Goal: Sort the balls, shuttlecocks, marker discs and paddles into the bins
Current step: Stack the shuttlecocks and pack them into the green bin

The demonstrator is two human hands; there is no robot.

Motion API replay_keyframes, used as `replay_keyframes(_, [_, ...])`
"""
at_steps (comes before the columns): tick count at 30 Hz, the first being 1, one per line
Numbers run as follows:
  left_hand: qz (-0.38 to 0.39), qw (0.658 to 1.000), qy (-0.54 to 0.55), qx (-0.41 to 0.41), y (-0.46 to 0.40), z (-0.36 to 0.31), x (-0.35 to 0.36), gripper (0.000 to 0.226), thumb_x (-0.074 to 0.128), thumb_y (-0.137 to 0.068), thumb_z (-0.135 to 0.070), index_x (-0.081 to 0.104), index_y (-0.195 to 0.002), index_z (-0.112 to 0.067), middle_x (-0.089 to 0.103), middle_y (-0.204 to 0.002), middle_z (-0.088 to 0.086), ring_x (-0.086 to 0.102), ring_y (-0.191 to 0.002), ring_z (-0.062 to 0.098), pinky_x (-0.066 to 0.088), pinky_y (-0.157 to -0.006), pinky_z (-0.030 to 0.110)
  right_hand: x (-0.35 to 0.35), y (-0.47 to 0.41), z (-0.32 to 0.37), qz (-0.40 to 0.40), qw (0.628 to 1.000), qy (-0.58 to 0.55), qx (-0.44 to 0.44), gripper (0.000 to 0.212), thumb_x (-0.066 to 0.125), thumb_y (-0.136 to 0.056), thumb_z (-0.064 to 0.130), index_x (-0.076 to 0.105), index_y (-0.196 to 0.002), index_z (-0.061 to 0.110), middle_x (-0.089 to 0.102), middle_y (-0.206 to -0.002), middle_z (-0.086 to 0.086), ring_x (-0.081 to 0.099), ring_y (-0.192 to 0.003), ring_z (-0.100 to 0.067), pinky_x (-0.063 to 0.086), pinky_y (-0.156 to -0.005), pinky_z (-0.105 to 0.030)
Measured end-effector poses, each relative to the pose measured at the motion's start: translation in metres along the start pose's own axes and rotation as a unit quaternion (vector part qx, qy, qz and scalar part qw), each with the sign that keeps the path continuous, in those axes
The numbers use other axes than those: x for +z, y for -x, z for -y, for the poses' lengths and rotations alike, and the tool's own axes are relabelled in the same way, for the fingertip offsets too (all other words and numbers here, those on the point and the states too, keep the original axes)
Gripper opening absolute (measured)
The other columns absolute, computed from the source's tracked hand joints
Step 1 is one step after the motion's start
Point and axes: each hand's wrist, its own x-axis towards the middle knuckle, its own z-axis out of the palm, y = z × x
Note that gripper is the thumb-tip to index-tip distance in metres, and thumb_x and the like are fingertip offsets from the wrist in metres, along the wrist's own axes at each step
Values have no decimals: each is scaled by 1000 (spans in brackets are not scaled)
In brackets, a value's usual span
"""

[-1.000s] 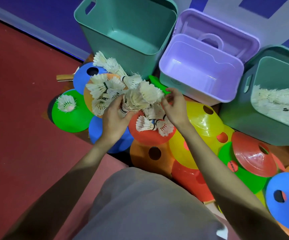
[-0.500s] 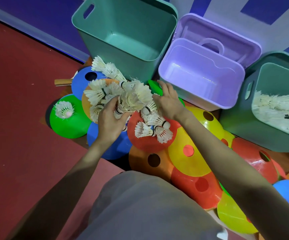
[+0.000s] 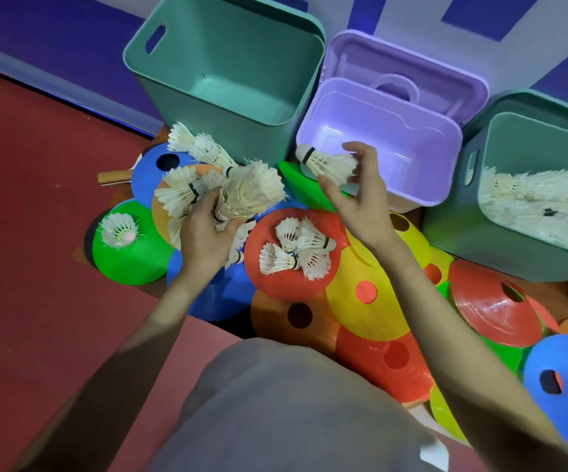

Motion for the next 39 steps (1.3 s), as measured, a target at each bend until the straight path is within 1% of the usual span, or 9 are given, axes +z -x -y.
replay_keyframes(5, [19,1000,-19,6,-2,1,3,45,78,-76,-20,62,-117,-10,69,-107,5,64,-98,23,51,-83,35,-4,9,18,62,998,4,-13,28,50,-96,31,38,-117,17,50,-103,-1,47,-86,-12,39,-77,-22])
replay_keyframes(8, [46,999,-9,20,-1,-3,6,48,76,-75,-25,61,-120,-13,68,-110,2,64,-100,20,52,-86,39,4,8,18,135,989,61,-26,40,44,-95,32,41,-128,10,48,-121,-2,41,-105,-11,35,-92,-28])
replay_keyframes(12, [135,990,17,38,0,-13,9,49,75,-74,-28,61,-120,-19,69,-109,-5,64,-100,13,52,-88,38,21,8,13,187,978,80,-55,53,32,-90,37,40,-135,9,48,-126,-7,35,-111,-13,30,-93,-27])
replay_keyframes(18, [216,973,55,53,-8,-16,8,69,80,-75,-11,47,-134,-27,57,-131,-9,54,-121,5,43,-101,26,29,8,16,168,985,45,-17,53,28,-95,46,43,-135,14,49,-132,-1,38,-122,-12,31,-100,-27])
replay_keyframes(21, [223,972,55,58,-12,-19,9,58,75,-76,-14,49,-124,-34,60,-119,-13,57,-112,5,47,-95,28,27,4,20,155,986,-50,43,47,33,-96,41,45,-133,14,49,-133,0,41,-125,-10,32,-105,-26])
replay_keyframes(26, [200,976,85,19,-13,-24,10,50,74,-81,-12,49,-120,-31,60,-110,-17,58,-99,-7,46,-86,18,26,-5,13,-4,977,-192,96,29,36,-95,34,53,-112,18,57,-112,2,55,-110,-15,43,-95,-30])
replay_keyframes(29, [173,980,100,1,-11,-25,9,51,74,-82,-6,47,-118,-28,56,-107,-26,54,-96,-19,41,-83,5,27,3,-14,-47,987,-111,110,16,46,-96,13,56,-107,10,59,-103,-1,57,-97,-17,46,-83,-31])
replay_keyframes(34, [146,984,103,-1,-8,-14,9,54,76,-79,-4,47,-122,-16,48,-110,-28,45,-97,-30,33,-81,-3,31,25,-58,230,958,155,77,50,50,-83,-6,57,-129,14,49,-117,-16,42,-115,-29,37,-101,-39])
replay_keyframes(39, [163,982,93,-2,-7,-10,11,54,77,-79,-7,49,-125,-16,51,-111,-28,49,-99,-24,39,-82,3,41,28,-61,296,911,284,35,55,54,-85,5,49,-137,20,43,-125,-17,41,-118,-36,37,-101,-41])
